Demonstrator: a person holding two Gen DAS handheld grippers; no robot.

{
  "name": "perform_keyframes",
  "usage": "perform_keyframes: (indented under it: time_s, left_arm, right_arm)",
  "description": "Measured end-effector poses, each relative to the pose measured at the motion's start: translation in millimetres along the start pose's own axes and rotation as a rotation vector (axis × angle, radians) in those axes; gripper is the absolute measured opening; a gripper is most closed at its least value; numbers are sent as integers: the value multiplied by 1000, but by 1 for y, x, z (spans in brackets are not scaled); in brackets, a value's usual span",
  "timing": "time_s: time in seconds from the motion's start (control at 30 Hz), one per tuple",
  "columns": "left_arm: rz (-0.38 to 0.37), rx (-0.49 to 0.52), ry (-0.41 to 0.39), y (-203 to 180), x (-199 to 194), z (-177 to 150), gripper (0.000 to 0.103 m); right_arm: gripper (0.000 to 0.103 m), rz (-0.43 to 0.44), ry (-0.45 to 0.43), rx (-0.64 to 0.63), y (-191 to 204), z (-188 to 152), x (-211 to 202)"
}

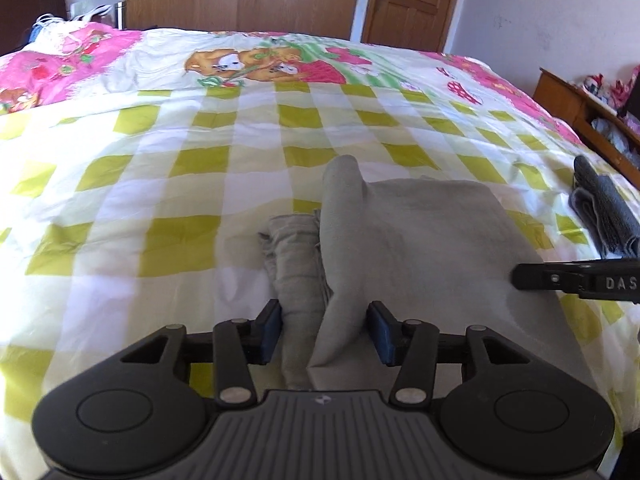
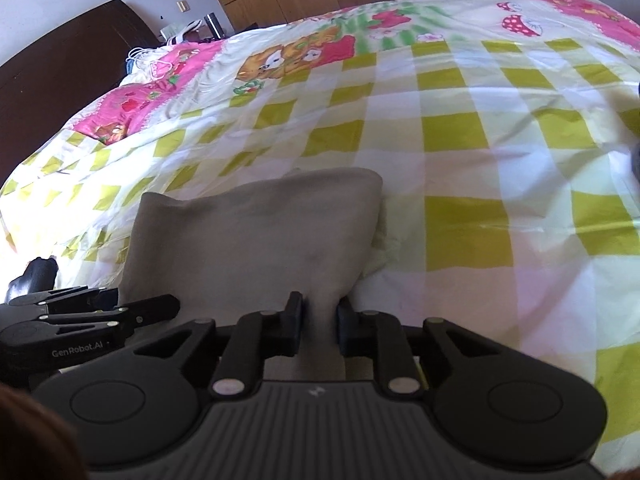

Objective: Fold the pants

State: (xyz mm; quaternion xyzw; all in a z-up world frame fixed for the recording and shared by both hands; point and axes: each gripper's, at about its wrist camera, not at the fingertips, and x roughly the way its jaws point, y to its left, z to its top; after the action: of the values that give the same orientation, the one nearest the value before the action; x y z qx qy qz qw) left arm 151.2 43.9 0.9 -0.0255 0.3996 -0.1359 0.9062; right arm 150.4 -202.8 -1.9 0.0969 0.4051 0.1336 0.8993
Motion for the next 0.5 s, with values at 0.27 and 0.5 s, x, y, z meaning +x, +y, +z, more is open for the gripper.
perform_keyframes:
  time_s: [0.27,0.5]
  left_arm:
    - [141,31,-162,-13,-12,29,61]
    - [254,28,-41,-1,21,20,64]
  right_arm:
    - [21,5,-103,-119,37,3,-15]
    - [19,79,25,-187,67,-16,15]
